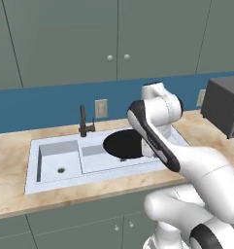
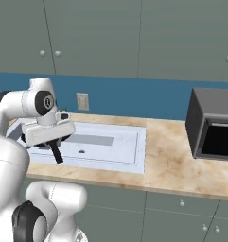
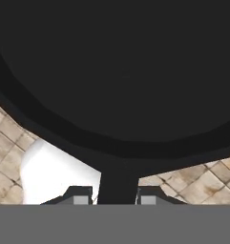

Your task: Move the pot and pan from the stove into the sink.

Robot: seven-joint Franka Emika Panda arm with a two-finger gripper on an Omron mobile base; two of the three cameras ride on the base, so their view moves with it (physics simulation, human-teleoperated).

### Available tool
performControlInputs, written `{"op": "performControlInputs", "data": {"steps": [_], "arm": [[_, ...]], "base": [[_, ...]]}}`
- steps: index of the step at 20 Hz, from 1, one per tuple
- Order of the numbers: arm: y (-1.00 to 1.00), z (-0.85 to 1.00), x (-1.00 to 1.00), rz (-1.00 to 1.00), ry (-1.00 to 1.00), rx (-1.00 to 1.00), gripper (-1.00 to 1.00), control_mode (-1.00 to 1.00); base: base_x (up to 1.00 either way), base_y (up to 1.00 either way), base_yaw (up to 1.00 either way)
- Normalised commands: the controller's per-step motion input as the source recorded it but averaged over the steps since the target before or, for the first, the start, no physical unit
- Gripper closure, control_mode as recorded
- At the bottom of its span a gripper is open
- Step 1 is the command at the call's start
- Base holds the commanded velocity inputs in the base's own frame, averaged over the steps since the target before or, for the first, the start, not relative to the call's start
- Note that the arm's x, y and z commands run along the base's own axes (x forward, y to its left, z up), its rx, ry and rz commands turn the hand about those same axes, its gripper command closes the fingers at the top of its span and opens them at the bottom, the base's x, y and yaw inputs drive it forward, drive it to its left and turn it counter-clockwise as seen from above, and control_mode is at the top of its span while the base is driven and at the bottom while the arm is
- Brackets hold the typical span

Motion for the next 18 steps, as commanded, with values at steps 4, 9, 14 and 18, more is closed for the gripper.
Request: {"op": "performControlInputs", "data": {"steps": [4,9,14,18], "arm": [[-0.03,-0.07,0.0,0.04,0.0,-0.01,1.0,-1.0],[-0.13,-0.04,0.24,0.01,0.0,0.02,1.0,-1.0],[-0.16,-0.1,0.33,0.06,-0.01,0.1,1.0,-1.0],[-0.04,-0.16,0.37,0.06,-0.01,0.04,1.0,-1.0]], "base": [[0.0,0.0,0.0],[0.0,0.0,0.0],[0.0,0.0,0.0],[0.0,0.0,0.0]]}}
